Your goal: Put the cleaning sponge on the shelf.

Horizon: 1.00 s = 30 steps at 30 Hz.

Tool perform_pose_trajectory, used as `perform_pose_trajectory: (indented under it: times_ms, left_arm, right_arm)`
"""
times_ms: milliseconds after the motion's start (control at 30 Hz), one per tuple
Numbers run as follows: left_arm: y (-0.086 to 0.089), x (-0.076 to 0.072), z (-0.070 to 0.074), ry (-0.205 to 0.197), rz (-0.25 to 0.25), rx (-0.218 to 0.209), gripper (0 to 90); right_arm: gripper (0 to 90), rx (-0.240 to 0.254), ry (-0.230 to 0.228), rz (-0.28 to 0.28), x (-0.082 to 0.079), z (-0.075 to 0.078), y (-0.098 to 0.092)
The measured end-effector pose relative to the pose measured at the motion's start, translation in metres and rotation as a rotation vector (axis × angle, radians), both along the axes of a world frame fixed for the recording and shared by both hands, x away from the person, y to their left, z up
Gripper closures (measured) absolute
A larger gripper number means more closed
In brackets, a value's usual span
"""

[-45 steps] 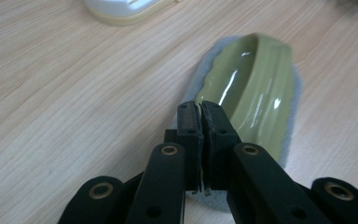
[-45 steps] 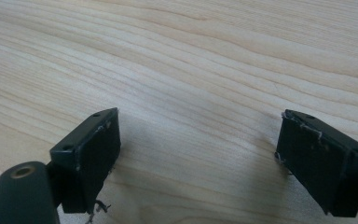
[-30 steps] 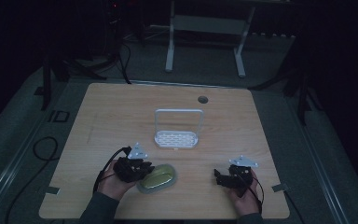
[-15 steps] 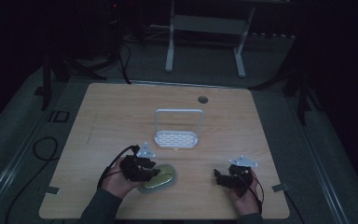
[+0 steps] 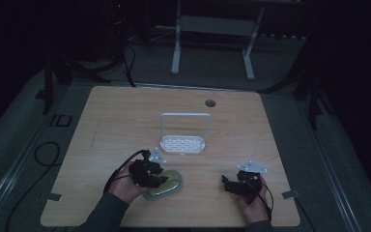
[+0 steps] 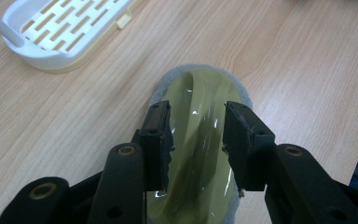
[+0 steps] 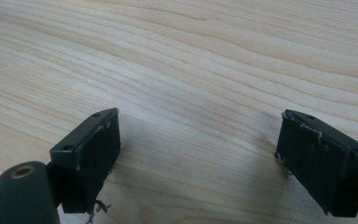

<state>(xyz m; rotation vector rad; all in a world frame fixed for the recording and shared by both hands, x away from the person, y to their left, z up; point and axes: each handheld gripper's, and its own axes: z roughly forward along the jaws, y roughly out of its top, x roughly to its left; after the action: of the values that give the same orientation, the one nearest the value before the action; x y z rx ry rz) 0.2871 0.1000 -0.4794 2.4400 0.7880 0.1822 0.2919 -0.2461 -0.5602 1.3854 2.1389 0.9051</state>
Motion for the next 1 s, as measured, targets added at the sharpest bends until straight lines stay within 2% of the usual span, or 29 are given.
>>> perform_pose_trajectory:
  times_ms: [533, 700, 1000]
  left_arm:
    - [-0.0065, 0.0070, 0.0017, 0.027, -0.036, 0.063, 59.4]
    - [-0.0073, 0.0086, 0.0011, 0.054, -0.045, 0.066, 58.9]
    - [-0.0104, 0.0096, -0.0014, 0.075, -0.076, 0.094, 58.8]
  right_arm:
    - [13.1, 0.000, 0.000, 0.000, 0.0000, 0.0000, 0.0000]
    - [13.1, 0.000, 0.000, 0.000, 0.0000, 0.0000, 0.0001]
    - [13.1, 0.000, 0.000, 0.000, 0.0000, 0.0000, 0.0000]
